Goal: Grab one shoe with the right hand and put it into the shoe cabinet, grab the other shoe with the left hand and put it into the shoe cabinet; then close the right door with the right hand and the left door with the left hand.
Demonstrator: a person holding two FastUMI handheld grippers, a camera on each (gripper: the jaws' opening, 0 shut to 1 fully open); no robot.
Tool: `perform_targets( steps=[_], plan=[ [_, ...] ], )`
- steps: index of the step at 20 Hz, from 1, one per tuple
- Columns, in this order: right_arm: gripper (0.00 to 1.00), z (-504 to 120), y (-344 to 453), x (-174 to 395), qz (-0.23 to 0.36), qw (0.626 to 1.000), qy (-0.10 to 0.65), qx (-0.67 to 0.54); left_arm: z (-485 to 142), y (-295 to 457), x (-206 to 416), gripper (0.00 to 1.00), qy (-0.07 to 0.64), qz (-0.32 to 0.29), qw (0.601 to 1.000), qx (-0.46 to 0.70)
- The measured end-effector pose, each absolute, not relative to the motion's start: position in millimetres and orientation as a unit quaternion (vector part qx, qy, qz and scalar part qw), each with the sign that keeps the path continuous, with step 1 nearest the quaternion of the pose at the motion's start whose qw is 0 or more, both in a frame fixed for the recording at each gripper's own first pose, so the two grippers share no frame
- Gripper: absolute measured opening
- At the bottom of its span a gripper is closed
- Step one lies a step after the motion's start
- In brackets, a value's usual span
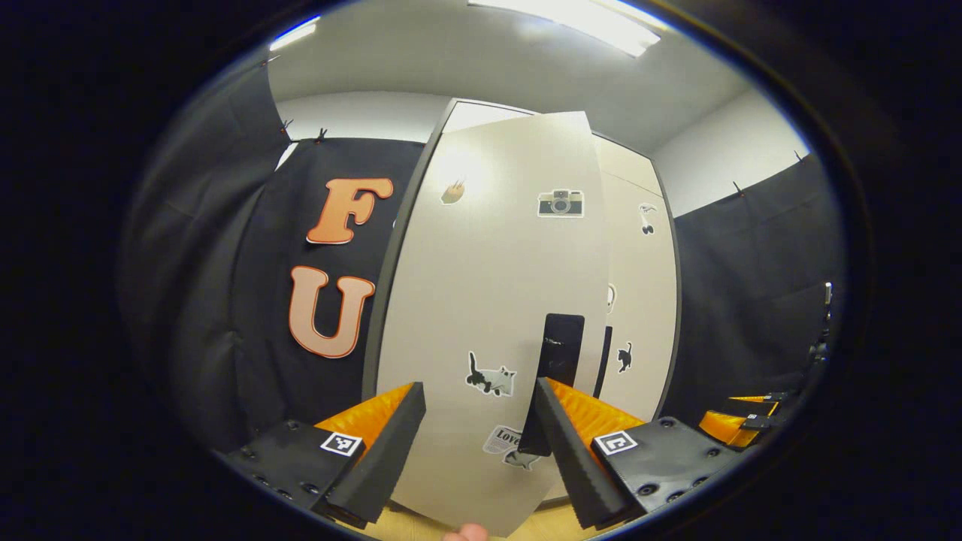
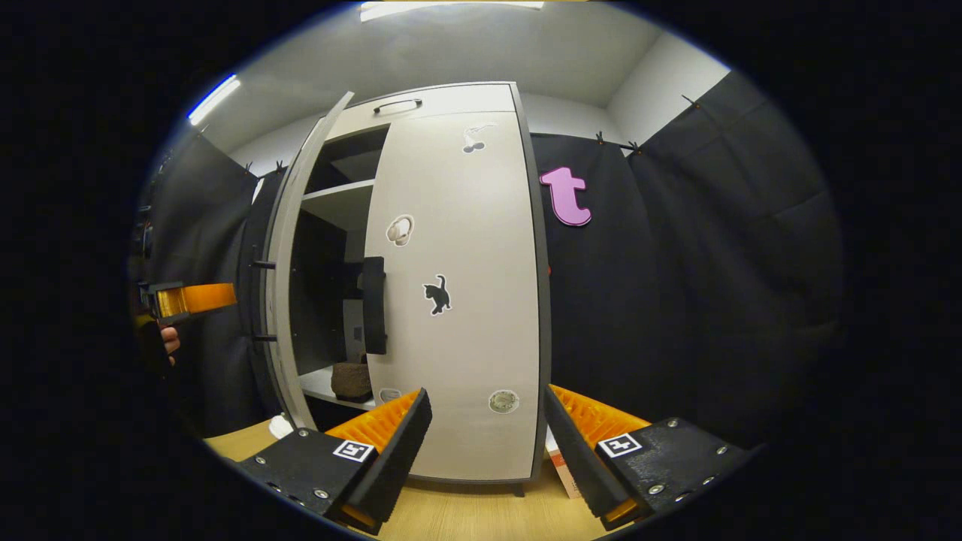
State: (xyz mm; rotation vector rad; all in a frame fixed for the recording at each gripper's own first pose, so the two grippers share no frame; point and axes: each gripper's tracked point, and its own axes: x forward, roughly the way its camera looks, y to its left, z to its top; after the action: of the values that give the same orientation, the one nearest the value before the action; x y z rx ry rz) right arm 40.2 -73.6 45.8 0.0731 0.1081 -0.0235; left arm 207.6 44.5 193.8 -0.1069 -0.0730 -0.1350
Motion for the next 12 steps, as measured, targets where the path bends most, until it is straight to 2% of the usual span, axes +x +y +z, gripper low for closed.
perform_targets(
  steps=[6, 7, 8, 9, 12],
  plan=[
    [0.92, 47, -91, 34, -0.031, 0.998, 0.055, 0.031, 185, 24, 239, 0.96, -0.027, -0.075, 0.996, -0.041],
    [0.92, 47, -95, 33, -0.034, 0.997, 0.055, 0.030, 187, 22, 242, 0.99, -0.030, -0.076, 0.996, -0.040],
    [0.92, 47, -99, 33, -0.038, 0.997, 0.055, 0.029, 187, 20, 248, 0.94, -0.028, -0.076, 0.996, -0.040],
    [0.92, 48, -101, 33, -0.041, 0.997, 0.055, 0.030, 188, 18, 254, 0.96, -0.024, -0.077, 0.996, -0.041],
    [0.92, 51, -106, 32, -0.045, 0.997, 0.051, 0.033, 186, 11, 269, 0.94, -0.017, -0.076, 0.996, -0.036]
  ],
)
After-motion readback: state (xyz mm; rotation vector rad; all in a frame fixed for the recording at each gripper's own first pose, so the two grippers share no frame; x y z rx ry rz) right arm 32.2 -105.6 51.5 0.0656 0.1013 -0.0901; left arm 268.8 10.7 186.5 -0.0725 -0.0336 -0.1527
